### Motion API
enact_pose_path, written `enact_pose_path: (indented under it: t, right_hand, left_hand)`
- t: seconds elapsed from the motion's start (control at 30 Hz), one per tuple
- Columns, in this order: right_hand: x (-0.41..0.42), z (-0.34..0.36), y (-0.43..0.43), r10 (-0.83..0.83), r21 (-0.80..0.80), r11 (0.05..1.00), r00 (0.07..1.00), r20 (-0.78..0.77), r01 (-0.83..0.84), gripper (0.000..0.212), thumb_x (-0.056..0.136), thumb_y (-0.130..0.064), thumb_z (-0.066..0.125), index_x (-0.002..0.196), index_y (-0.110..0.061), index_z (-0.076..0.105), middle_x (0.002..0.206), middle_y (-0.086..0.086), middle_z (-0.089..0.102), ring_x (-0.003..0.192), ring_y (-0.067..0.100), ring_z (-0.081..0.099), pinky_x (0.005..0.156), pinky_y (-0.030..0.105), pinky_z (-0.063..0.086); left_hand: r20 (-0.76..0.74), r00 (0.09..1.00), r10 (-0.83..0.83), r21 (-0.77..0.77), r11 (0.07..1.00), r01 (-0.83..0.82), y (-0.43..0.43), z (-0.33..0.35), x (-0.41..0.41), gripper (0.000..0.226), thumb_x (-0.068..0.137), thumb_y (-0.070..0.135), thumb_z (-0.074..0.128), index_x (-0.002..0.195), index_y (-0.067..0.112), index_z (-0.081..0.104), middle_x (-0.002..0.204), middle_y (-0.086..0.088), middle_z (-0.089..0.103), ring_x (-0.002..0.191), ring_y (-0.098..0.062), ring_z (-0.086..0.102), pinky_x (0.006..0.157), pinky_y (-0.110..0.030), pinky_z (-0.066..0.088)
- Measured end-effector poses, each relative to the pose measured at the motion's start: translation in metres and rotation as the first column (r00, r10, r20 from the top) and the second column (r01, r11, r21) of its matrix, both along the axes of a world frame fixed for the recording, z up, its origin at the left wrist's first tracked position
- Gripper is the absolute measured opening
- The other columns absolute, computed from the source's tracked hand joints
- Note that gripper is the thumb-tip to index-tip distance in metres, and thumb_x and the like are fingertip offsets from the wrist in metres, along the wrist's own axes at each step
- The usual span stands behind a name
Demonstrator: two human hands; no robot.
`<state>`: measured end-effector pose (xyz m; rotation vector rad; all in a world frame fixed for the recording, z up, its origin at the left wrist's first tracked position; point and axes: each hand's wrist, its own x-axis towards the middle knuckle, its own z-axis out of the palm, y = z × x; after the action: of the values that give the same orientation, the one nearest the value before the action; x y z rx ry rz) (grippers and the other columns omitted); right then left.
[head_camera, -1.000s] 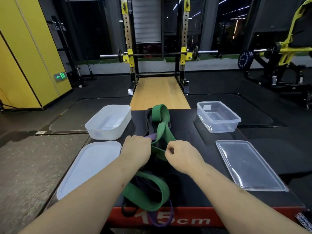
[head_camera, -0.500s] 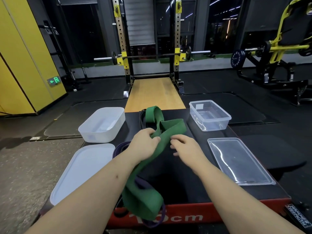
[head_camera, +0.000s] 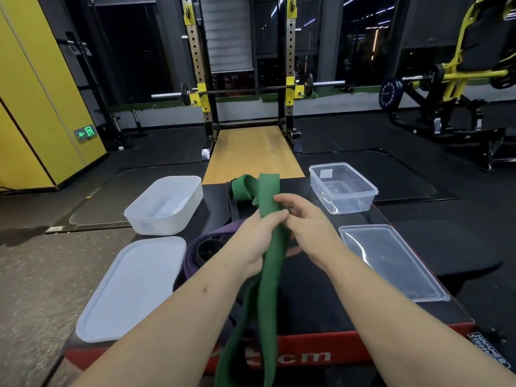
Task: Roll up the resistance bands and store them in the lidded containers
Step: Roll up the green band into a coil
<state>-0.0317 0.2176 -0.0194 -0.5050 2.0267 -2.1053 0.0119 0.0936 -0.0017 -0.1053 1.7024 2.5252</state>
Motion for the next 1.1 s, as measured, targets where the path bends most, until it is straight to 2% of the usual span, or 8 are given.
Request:
enact_pose_path:
  t: [0.2, 0.33, 0.43, 0.53, 0.63, 0.7, 0.9, 1.1]
  right_hand:
    - [-0.010, 0.008, 0.010, -0.185, -0.171, 0.962, 0.969, 0.165, 0.213, 0.015, 0.100, -0.020, 0.060, 0.111, -0.010, 0.066, 0.081, 0.001, 0.068, 0.052, 0.011, 0.055, 0.053, 0.029, 0.047]
    - [0.005, 0.004, 0.020, -0.007, -0.092, 0.993, 0.843, 0.538, 0.067, 0.063, 0.097, -0.065, 0.053, 0.057, -0.017, 0.062, 0.053, -0.001, 0.034, 0.042, 0.017, 0.037, 0.043, 0.025, 0.034]
    - [0.014, 0.005, 0.024, 0.123, -0.143, 0.989, 0.756, 0.643, -0.039, 0.082, 0.098, -0.073, 0.039, 0.044, -0.015, 0.058, 0.053, -0.001, 0.023, 0.039, 0.020, 0.035, 0.040, 0.022, 0.033]
    - [0.002, 0.001, 0.023, 0.145, -0.165, 0.985, 0.724, 0.675, -0.044, 0.077, 0.106, -0.058, 0.032, 0.065, -0.008, 0.073, 0.045, -0.001, 0.026, 0.035, 0.022, 0.040, 0.042, 0.022, 0.040]
    - [-0.019, -0.001, 0.019, 0.170, -0.246, 0.969, 0.716, 0.677, 0.002, 0.061, 0.107, -0.042, 0.030, 0.120, 0.004, 0.069, 0.067, 0.013, 0.069, 0.059, 0.029, 0.066, 0.062, 0.034, 0.053]
    - [-0.034, 0.003, 0.017, 0.139, -0.299, 0.950, 0.740, 0.659, 0.088, 0.048, 0.106, -0.029, 0.035, 0.122, 0.007, 0.063, 0.106, 0.016, 0.075, 0.082, 0.030, 0.071, 0.076, 0.039, 0.055]
    - [-0.077, 0.025, 0.005, -0.031, -0.380, 0.916, 0.968, 0.249, 0.127, 0.033, 0.102, 0.004, 0.047, 0.129, -0.006, 0.063, 0.115, 0.019, 0.073, 0.097, 0.029, 0.072, 0.080, 0.044, 0.061]
    - [-0.096, -0.008, 0.013, 0.059, -0.360, 0.912, 0.802, 0.595, 0.200, 0.041, 0.099, -0.016, 0.049, 0.133, 0.004, 0.062, 0.124, 0.024, 0.071, 0.098, 0.031, 0.074, 0.075, 0.039, 0.062]
  left_hand:
    - [0.072, 0.997, -0.032, 0.390, 0.921, 0.001, 0.007, 0.001, 0.005, 0.029, 0.104, 0.011, 0.050, 0.130, 0.005, 0.059, 0.103, -0.023, 0.069, 0.079, -0.031, 0.067, 0.064, -0.039, 0.056]
    - [0.094, 0.992, -0.079, 0.324, 0.945, 0.044, 0.019, -0.020, 0.019, 0.033, 0.099, 0.003, 0.044, 0.131, 0.002, 0.055, 0.102, -0.025, 0.065, 0.070, -0.029, 0.059, 0.057, -0.034, 0.048]
    - [0.070, 0.994, -0.080, 0.267, 0.962, 0.059, 0.024, -0.029, 0.026, 0.036, 0.098, 0.002, 0.046, 0.133, 0.000, 0.051, 0.100, -0.023, 0.063, 0.065, -0.026, 0.053, 0.056, -0.033, 0.043]
    - [0.052, 0.993, -0.105, 0.243, 0.966, 0.089, 0.024, -0.029, 0.026, 0.030, 0.101, 0.004, 0.047, 0.130, 0.003, 0.053, 0.096, -0.022, 0.062, 0.061, -0.024, 0.050, 0.054, -0.031, 0.040]
    - [0.063, 0.987, -0.146, 0.227, 0.965, 0.128, 0.023, -0.029, 0.026, 0.030, 0.102, 0.003, 0.045, 0.129, 0.009, 0.055, 0.092, -0.021, 0.061, 0.060, -0.024, 0.049, 0.054, -0.032, 0.040]
    - [0.064, 0.987, -0.149, 0.183, 0.974, 0.135, 0.023, -0.032, 0.026, 0.036, 0.101, 0.001, 0.043, 0.132, 0.013, 0.057, 0.091, -0.021, 0.061, 0.061, -0.025, 0.049, 0.056, -0.033, 0.040]
    - [0.072, 0.997, -0.037, 0.154, 0.988, 0.026, 0.022, -0.038, 0.004, 0.033, 0.100, 0.000, 0.040, 0.127, 0.006, 0.058, 0.092, -0.022, 0.060, 0.062, -0.026, 0.050, 0.058, -0.035, 0.041]
    - [0.082, 0.987, -0.141, 0.329, 0.938, 0.107, 0.026, -0.046, 0.002, 0.033, 0.092, 0.002, 0.035, 0.116, 0.012, 0.056, 0.080, -0.015, 0.051, 0.053, -0.019, 0.036, 0.052, -0.029, 0.027]
